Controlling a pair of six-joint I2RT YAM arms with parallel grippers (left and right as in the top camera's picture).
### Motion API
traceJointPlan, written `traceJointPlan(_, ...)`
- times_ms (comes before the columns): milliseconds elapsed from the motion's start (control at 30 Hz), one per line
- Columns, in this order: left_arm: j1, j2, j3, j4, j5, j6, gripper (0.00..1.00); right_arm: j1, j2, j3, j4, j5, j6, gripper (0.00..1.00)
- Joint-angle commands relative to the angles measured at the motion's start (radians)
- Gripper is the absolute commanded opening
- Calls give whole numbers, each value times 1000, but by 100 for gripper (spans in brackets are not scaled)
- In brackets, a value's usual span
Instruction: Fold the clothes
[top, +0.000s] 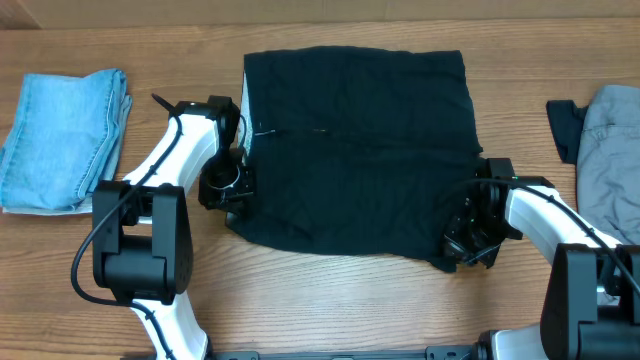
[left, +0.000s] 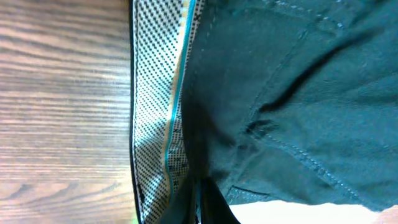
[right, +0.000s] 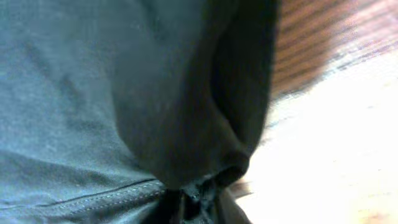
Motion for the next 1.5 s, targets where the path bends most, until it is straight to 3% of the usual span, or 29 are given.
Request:
traceJointPlan(0,-2,-23,-9,-8,11,9,4,0,10,-15,8,9,-28,4)
traceJointPlan(167,-2,-23,-9,-9,6,13,4,0,3,4,11,13,-58,4)
traceJointPlan(200,-2,-23,-10,-18,6,12,13,0,3,12,11,12,-58,4)
traceJointPlan(233,-2,-23,-10,-25,-1,12,49,0,3,15,12,12,-58,4)
traceJointPlan(267,-2,-22,-13,-29,-12,12,69,0,3,16,13,12,-58,4)
traceJointPlan(367,-2,-22,-36,-22,-24,12,81,0,3,16,19,12,-58,4)
traceJointPlan(567,-3,-22,-108,37,-11,7,76,0,3,16,32,13,-58,4)
traceJointPlan(633,-4,-22,-124,48,-9,8,53,0,3,16,34,13,-58,4)
traceJointPlan(700,-2,-22,-123,47,-9,8,8,0,3,16,34,13,-58,4)
traceJointPlan(733,0,-22,-122,43,-9,8,4,0,3,16,34,14,-58,4)
traceJointPlan(1133,0,-34,-72,-32,-6,8,4,0,-14,175,-131,60,-77,4)
traceJointPlan(1467,0,-246,-44,-39,34,-17,4,0,-26,357,-259,61,-108,4)
